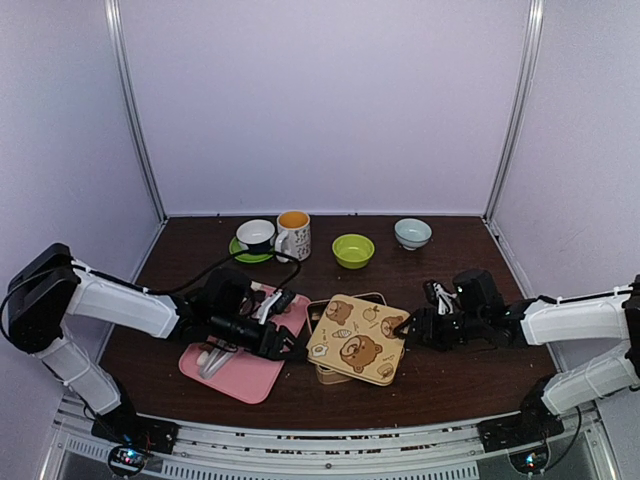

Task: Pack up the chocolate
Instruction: Pick up the box lid from the packing box.

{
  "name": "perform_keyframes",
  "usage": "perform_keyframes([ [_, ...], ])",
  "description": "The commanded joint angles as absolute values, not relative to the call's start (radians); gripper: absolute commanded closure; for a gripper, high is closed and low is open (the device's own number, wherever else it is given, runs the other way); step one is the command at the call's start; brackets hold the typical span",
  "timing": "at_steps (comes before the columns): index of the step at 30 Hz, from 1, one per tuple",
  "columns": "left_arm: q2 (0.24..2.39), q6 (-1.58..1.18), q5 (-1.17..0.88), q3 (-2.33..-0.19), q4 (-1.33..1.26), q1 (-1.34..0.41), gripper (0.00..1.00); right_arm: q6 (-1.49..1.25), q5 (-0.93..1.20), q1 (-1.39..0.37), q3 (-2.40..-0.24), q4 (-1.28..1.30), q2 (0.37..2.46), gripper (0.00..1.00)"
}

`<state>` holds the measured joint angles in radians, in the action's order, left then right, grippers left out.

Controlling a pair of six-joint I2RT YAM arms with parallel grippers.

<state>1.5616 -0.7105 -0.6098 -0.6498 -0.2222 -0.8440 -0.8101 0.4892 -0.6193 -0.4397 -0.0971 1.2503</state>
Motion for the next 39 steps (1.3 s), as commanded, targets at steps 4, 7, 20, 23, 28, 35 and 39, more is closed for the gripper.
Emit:
perform_keyframes([
  [4, 1.604, -0.718, -0.652, -0.7, -0.305, -0.853, 0.56, -0.861, 0.535, -0.604, -0.412, -0.273, 1.277, 0.5],
  [7, 1.633, -0.706, -0.645, -0.711, -0.308, -0.853, 0.62, -0.865, 0.534, -0.604, -0.409, -0.282, 1.29, 0.53],
  [20, 1.699, -0.722, -0.665, -0.713, -0.384, -0.854, 0.69, -0.909, 0.564, -0.604, -0.345, -0.445, 1.308, 0.57],
  [23, 1.705, -0.722, -0.668, -0.715, -0.387, -0.853, 0.69, -0.917, 0.559, -0.604, -0.336, -0.479, 1.327, 0.57],
  [28, 1.707, -0.721, -0.666, -0.712, -0.387, -0.853, 0.71, -0.947, 0.565, -0.603, -0.32, -0.561, 1.357, 0.58],
  [35, 1.702, -0.719, -0.667, -0.712, -0.383, -0.853, 0.8, -0.952, 0.557, -0.603, -0.301, -0.611, 1.337, 0.65],
  [39, 1.68, -0.72, -0.648, -0.708, -0.374, -0.854, 0.8, -0.936, 0.592, -0.603, -0.303, -0.635, 1.324, 0.69],
])
